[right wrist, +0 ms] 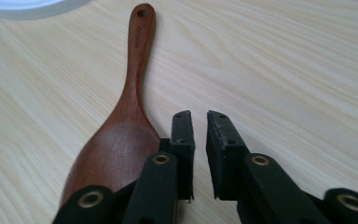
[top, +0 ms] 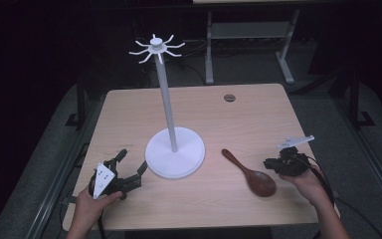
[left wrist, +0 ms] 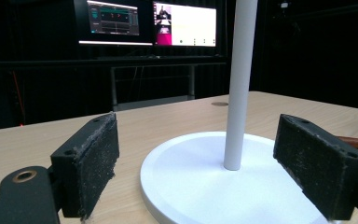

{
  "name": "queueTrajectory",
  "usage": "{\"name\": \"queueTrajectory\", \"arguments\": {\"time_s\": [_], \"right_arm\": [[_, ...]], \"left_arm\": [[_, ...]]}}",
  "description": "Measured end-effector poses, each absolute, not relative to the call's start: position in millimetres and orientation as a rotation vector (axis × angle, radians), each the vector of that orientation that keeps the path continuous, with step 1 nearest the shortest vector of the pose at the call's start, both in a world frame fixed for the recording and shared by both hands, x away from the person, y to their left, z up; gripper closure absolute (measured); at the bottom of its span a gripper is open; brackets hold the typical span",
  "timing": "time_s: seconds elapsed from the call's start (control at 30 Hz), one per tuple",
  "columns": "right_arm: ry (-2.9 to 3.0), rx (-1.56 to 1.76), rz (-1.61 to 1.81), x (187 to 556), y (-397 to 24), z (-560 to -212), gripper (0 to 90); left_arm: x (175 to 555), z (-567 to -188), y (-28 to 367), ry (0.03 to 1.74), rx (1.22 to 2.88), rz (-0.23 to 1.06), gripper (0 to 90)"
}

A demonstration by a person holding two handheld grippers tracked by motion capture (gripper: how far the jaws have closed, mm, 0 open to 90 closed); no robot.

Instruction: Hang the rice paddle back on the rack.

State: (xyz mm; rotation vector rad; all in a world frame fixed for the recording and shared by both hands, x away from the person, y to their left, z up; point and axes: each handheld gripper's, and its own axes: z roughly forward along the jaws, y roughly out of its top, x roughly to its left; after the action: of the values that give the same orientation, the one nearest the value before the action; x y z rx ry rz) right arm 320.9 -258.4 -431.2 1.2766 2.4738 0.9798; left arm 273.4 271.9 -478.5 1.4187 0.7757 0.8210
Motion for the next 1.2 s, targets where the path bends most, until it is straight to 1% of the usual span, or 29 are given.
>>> {"name": "queueTrajectory", "arguments": {"time_s": [0.03,0.1,0.2,0.53,0.97,1.2], "right_arm": [[2.48,1.263,0.978,322,-256,-426,77.2],[2.478,1.27,0.989,323,-255,-423,76.7],[2.51,1.279,0.975,327,-248,-414,73.1],[2.587,1.246,0.947,335,-228,-402,69.2],[2.697,1.17,0.85,350,-193,-399,68.2],[2.819,1.128,0.68,363,-167,-405,68.1]], "left_arm": [[273,-479,272,0.775,1.417,0.82,13.6],[274,-478,272,0.776,1.418,0.82,13.6],[274,-478,272,0.776,1.418,0.82,13.6],[274,-478,272,0.777,1.415,0.818,13.6],[274,-479,272,0.777,1.412,0.816,13.6],[274,-478,272,0.776,1.415,0.818,13.6]]}}
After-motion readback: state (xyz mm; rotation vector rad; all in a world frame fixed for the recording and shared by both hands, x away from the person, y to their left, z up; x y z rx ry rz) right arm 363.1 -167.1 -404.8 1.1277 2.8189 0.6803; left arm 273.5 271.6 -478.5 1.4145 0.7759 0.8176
